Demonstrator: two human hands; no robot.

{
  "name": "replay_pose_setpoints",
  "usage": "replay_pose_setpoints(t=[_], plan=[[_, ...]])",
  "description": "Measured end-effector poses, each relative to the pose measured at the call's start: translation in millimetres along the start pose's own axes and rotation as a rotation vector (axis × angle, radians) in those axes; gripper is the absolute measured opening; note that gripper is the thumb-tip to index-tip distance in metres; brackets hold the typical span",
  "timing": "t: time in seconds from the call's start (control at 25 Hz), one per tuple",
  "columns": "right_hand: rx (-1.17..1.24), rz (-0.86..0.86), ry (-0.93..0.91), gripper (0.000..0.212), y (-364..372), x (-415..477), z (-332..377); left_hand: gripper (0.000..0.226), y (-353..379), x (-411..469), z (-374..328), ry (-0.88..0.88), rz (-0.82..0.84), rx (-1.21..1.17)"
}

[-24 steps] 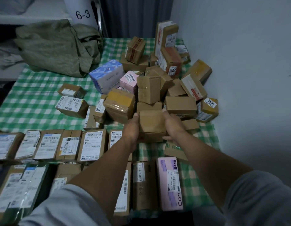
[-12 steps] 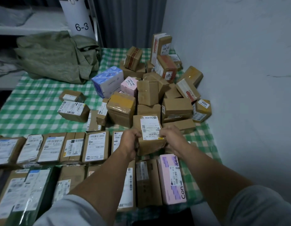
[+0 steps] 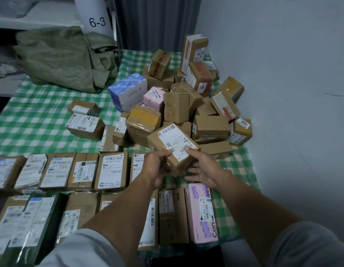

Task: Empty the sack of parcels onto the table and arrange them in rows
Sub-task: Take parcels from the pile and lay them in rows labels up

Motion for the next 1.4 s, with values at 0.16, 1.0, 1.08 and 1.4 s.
replay_pose_setpoints(t=[0.16, 1.0, 1.08, 1.4], plan=[[0.019, 0.017, -0.028, 0.042, -1.0, 6.0, 14.0, 0.032, 8.9, -6.1, -5.9, 0.005, 0.037, -0.049], [-0.196, 0.090, 0.007, 0.044, -10.3, 38.5, 12.4, 0.029, -22.1, 6.0, 21.2, -0.093, -0.100, 0.158], [-0.211, 0.092, 0.005, 0.041, -12.7, 48.9, 7.7, 0.035, -50.7, 16.3, 18.0, -0.014, -0.336, 0.178], [-0.329, 0.112, 0.084, 0.058, -7.5, 87.5, -31.3, 0.015, -91.1, 37.7, 23.6, 0.033, -0.528, 0.439]])
Point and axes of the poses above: each hand's wrist, its own x-axis towards the middle knuckle, its own y-axis out of the palm, z = x × y, the point moved 6 cm from there along x, towards the middle knuckle, and after that the axes turned 2 degrees about -x, right-handed, at the moved point
